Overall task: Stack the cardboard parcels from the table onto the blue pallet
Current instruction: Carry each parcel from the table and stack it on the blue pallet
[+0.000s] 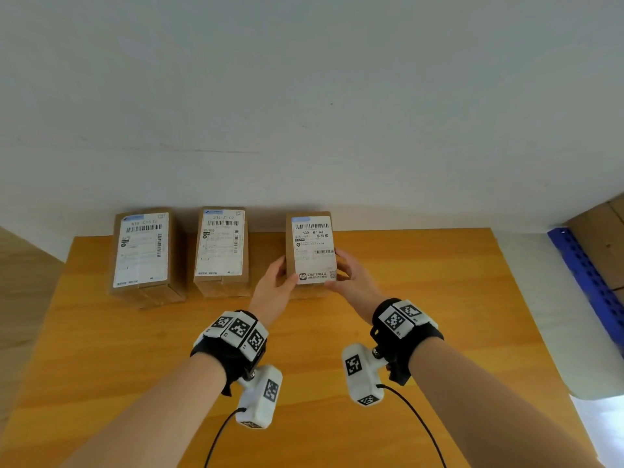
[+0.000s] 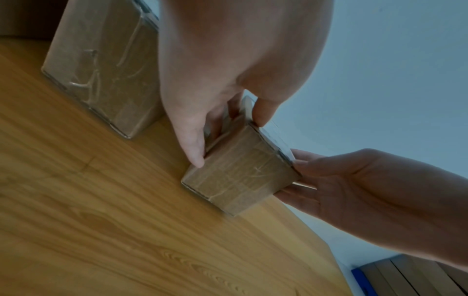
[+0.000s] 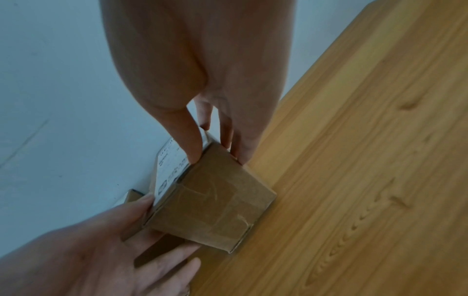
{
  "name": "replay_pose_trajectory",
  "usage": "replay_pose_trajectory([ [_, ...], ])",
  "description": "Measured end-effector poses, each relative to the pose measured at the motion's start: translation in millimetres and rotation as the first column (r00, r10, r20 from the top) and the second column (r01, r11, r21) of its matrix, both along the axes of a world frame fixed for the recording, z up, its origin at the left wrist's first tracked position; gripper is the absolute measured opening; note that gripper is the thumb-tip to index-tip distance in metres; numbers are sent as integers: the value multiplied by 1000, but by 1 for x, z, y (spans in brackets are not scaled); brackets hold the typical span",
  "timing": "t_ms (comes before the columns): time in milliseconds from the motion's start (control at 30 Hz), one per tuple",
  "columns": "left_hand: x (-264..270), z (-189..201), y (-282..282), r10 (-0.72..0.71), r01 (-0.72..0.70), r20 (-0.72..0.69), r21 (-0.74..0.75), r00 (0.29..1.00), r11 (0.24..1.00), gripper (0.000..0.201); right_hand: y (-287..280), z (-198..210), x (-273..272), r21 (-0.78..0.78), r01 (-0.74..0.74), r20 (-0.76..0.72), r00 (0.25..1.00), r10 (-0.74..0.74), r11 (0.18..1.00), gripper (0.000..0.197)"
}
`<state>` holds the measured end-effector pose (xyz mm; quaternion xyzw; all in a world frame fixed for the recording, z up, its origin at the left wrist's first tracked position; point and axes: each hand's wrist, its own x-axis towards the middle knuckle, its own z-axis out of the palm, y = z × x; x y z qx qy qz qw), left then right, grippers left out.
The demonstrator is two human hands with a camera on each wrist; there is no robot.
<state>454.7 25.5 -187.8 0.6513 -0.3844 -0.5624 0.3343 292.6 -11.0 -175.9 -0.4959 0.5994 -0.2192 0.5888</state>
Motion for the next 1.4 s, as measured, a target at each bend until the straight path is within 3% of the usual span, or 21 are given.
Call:
replay_pose_trajectory([
  [133,-10,13,11,-21,20,-16,-48,1000,999,60,13,11,-11,9,50,38,998,-51,999,84],
  [500,-83,63,47,-142,153,69,-191,987,970,65,72,57,-91,-78,176,146,976,-163,981,77],
  [633,-126,81,70,-177,190,81,-209,981,959,64,105,72,-135,-109,216,161,967,-197,970,78],
  [767,-171,100,100,-222,214,-29,-175,975,961,62,146,90,-186,-141,258,182,956,-232,956,77],
  [1133,-319,153,184,-333,316,-6,-298,943,901,64,244,150,-335,-240,337,238,930,-282,910,65],
  [1400,-418,191,207,-445,417,13,-372,895,829,62,287,187,-435,-294,458,279,881,-383,839,57],
])
